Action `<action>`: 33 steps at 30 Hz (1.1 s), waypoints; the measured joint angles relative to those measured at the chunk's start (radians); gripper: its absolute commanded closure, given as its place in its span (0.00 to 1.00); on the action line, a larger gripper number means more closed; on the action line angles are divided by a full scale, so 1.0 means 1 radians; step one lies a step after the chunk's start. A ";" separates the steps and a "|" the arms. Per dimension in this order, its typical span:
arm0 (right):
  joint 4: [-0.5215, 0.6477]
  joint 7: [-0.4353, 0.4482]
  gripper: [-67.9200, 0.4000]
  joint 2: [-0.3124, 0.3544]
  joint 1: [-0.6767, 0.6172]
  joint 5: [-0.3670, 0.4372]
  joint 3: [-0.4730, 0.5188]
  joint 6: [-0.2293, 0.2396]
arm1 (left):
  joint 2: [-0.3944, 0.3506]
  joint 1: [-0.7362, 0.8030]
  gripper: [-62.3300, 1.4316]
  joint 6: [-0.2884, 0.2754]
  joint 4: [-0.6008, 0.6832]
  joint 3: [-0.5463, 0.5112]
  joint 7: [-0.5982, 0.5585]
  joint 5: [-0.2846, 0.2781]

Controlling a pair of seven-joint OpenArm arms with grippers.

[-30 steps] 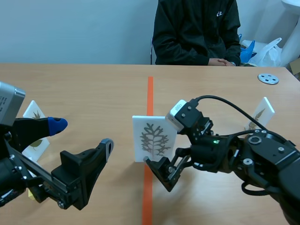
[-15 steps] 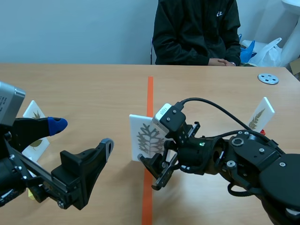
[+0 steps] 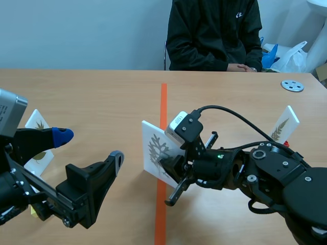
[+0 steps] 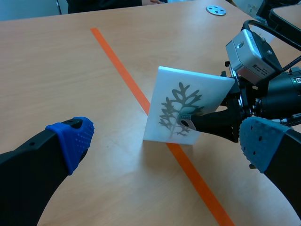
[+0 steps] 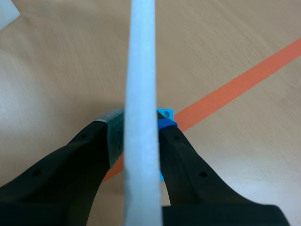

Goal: Sort the leaf by its shape. The table is split by an orange tape line. A compound leaf with several leaflets goes to the left side, a simple leaf with one blade goes to the right side. Return to the home posture when a red brick is placed on the table.

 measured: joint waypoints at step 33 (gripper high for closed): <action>0.351 -0.066 0.95 0.073 -0.193 0.154 0.468 0.035 | 0.000 0.000 0.00 0.000 0.000 0.000 0.000 0.000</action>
